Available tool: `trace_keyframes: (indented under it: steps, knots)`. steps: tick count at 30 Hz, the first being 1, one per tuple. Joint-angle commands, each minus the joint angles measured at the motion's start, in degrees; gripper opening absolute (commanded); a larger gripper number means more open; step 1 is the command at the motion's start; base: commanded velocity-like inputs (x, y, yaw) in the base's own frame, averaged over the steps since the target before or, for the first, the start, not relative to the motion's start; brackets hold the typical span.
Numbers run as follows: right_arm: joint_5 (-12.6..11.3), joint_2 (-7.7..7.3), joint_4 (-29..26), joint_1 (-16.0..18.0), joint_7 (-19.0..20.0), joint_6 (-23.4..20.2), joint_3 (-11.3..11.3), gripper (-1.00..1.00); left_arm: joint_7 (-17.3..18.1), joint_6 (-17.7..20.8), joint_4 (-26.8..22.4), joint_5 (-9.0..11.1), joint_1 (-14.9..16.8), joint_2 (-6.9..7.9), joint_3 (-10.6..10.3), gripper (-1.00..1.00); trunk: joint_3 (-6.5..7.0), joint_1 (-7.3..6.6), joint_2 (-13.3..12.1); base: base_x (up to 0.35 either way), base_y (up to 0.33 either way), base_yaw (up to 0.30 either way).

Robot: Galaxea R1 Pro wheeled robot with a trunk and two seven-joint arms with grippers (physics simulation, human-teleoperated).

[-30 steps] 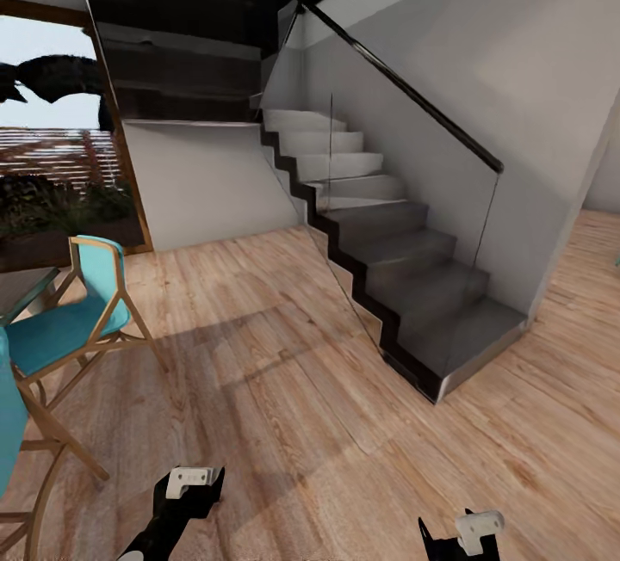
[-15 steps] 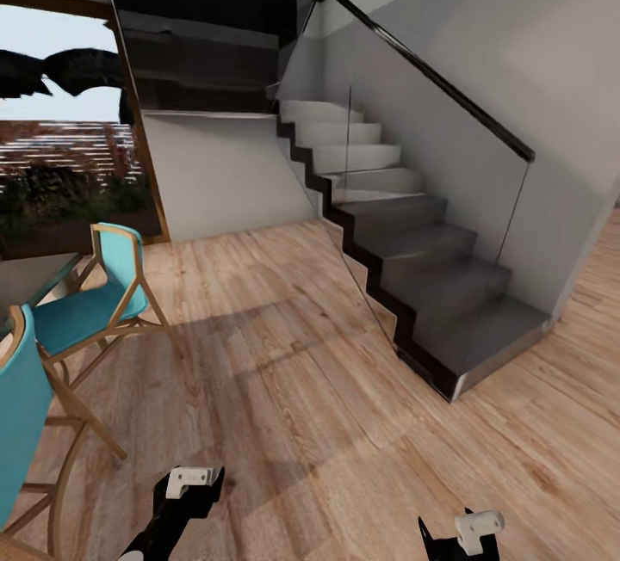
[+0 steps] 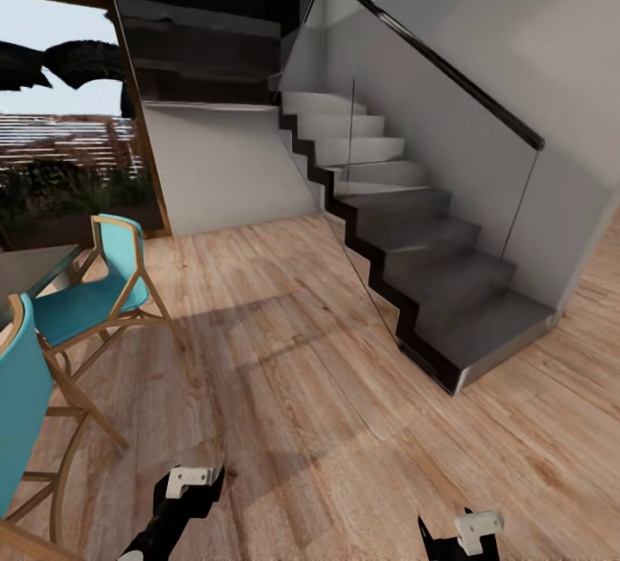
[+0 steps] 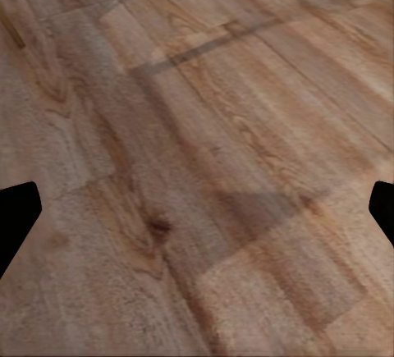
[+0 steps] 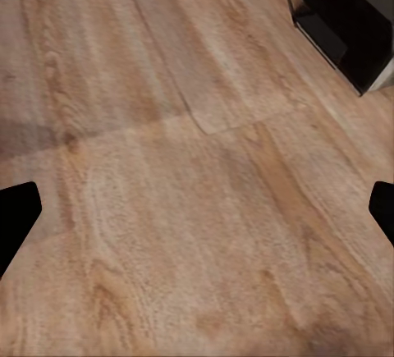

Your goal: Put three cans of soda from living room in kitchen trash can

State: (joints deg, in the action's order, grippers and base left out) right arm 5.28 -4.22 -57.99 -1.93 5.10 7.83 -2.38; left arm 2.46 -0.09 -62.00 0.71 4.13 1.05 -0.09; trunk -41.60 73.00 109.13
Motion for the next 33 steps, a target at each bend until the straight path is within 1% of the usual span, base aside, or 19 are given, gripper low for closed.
trace_keyframes:
  steps: [1, 13, 18, 25, 33]
  knots:
    - [0.0, 0.0, 0.0, 0.0, 0.0, 0.0, 0.0, 1.0, 0.0, 0.0, 0.01, -0.02, 0.0, 0.0, 0.0, 1.0, -0.27, 0.23, 0.42, 0.0, 0.0, 0.0]
    - [-0.01, 0.0, -0.01, 0.0, 0.08, 0.0, 0.0, 1.0, 0.0, 0.0, -0.01, -0.02, 0.0, 0.0, 0.0, 1.0, -3.49, 2.86, 5.23, 0.0, 0.0, 0.0]
    - [0.04, 0.0, -0.01, 0.0, 0.07, 0.05, 0.0, 1.0, 0.03, 0.0, -0.05, -0.01, 0.0, 0.0, 0.0, 1.0, -3.92, 2.86, 5.23, 0.0, 0.0, 0.0]
    - [0.08, 0.04, -0.02, 0.0, 0.01, 0.08, 0.0, 1.0, 0.3, 0.15, -0.24, -0.06, 0.0, 0.0, 0.0, 1.0, -4.07, 2.86, 5.23, 0.012, 0.0, 0.0]
    - [0.14, 0.12, 0.03, 0.0, 0.0, 0.08, 0.0, 1.0, 0.42, 0.14, -0.51, -0.09, 0.0, 0.0, -0.07, 1.0, -4.28, 2.86, 5.23, 0.227, 0.0, 0.073]
